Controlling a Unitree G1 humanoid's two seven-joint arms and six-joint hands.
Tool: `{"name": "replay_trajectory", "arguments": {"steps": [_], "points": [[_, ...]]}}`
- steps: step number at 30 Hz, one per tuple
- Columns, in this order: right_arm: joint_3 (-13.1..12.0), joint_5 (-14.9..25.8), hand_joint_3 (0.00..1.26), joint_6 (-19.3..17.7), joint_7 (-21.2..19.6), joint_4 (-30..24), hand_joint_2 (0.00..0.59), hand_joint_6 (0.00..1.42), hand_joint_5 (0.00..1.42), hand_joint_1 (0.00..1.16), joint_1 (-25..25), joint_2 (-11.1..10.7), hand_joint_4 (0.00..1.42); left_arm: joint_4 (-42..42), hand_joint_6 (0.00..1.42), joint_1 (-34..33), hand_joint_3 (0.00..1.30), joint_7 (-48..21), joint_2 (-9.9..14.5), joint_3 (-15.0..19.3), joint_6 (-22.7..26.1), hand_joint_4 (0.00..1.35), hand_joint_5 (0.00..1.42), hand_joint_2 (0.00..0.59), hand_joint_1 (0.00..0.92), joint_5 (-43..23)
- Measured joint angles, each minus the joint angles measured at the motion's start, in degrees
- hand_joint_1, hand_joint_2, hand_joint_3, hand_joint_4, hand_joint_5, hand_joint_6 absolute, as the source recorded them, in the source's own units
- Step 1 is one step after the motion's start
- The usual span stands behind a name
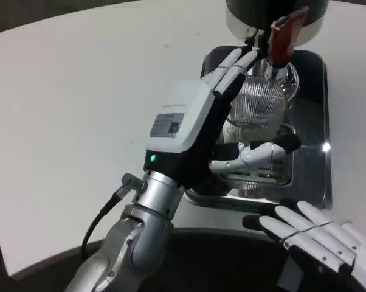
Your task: Grasp the cup under the faucet to collect the drink, then remove the cup.
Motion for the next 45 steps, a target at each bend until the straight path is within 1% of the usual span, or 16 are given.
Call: {"name": "replay_trajectory", "arguments": {"steps": [6,12,16,26,29,31,34,37,38,41,42,45], "points": [[0.6,-0.1,0.15,0.1,0.0,-0.3,0.404,0.07,0.04,0.46,0.0,-0.1,0.07,-0.4,0.49,1.4,0.11,0.0,-0.1,1.3,-1.7,0.03,0.32,0.109,0.247,-2.1],[1.4,-0.4,0.15,0.3,0.0,-0.3,0.404,0.07,0.04,0.46,0.0,-0.1,0.08,-2.0,0.49,2.7,0.13,0.3,-0.1,1.9,-2.7,0.05,0.33,0.110,0.248,-2.2],[1.9,-0.6,0.16,0.7,0.0,-0.4,0.404,0.07,0.04,0.46,0.0,-0.1,0.08,-3.8,0.50,3.9,0.14,1.2,-0.1,3.2,-3.1,0.06,0.34,0.113,0.248,-2.1],[2.8,-1.4,0.16,0.8,0.0,-0.6,0.404,0.07,0.04,0.46,0.3,-0.2,0.09,-11.3,0.50,8.2,0.17,2.3,0.0,5.9,-3.6,0.09,0.35,0.124,0.244,-1.9],[2.8,-1.4,0.16,0.8,0.0,-0.7,0.404,0.07,0.04,0.46,0.3,-0.2,0.09,-15.2,0.51,10.0,0.18,1.6,0.2,7.1,-3.7,0.10,0.36,0.123,0.239,-2.4],[2.8,-1.4,0.16,0.8,0.0,-0.7,0.404,0.07,0.04,0.46,0.2,-0.2,0.09,-17.6,0.52,10.5,0.19,0.7,0.4,8.1,-3.8,0.12,0.36,0.124,0.231,-3.2],[2.8,-1.4,0.16,0.9,0.0,-0.8,0.404,0.07,0.04,0.46,0.2,-0.3,0.09,-21.7,0.52,10.5,0.20,-2.4,1.0,9.6,-3.8,0.15,0.36,0.124,0.211,-4.9],[2.8,-1.4,0.16,0.9,0.0,-0.8,0.404,0.07,0.04,0.46,0.2,-0.3,0.09,-23.9,0.52,10.3,0.23,-5.0,1.1,10.6,-3.6,0.18,0.36,0.121,0.182,-6.9],[2.8,-1.4,0.16,0.9,0.0,-0.8,0.404,0.07,0.04,0.46,0.2,-0.3,0.09,-25.6,0.52,9.7,0.23,-7.0,1.1,11.0,-3.3,0.19,0.37,0.119,0.160,-8.4],[3.1,-1.4,0.16,1.0,0.0,-0.8,0.404,0.07,0.04,0.46,0.1,-0.3,0.09,-27.8,0.49,7.7,0.24,-10.0,1.1,12.2,-2.5,0.21,0.37,0.117,0.133,-10.7],[3.3,-1.4,0.16,1.0,0.0,-0.8,0.404,0.07,0.04,0.46,0.0,-0.3,0.09,-28.8,0.47,5.9,0.25,-12.5,1.0,12.5,-1.4,0.21,0.36,0.115,0.121,-12.9],[3.6,-1.4,0.16,1.3,0.0,-0.8,0.404,0.07,0.04,0.46,-0.1,-0.3,0.09,-29.8,0.45,3.1,0.25,-16.7,0.6,12.8,0.8,0.21,0.36,0.109,0.112,-16.6]]}}
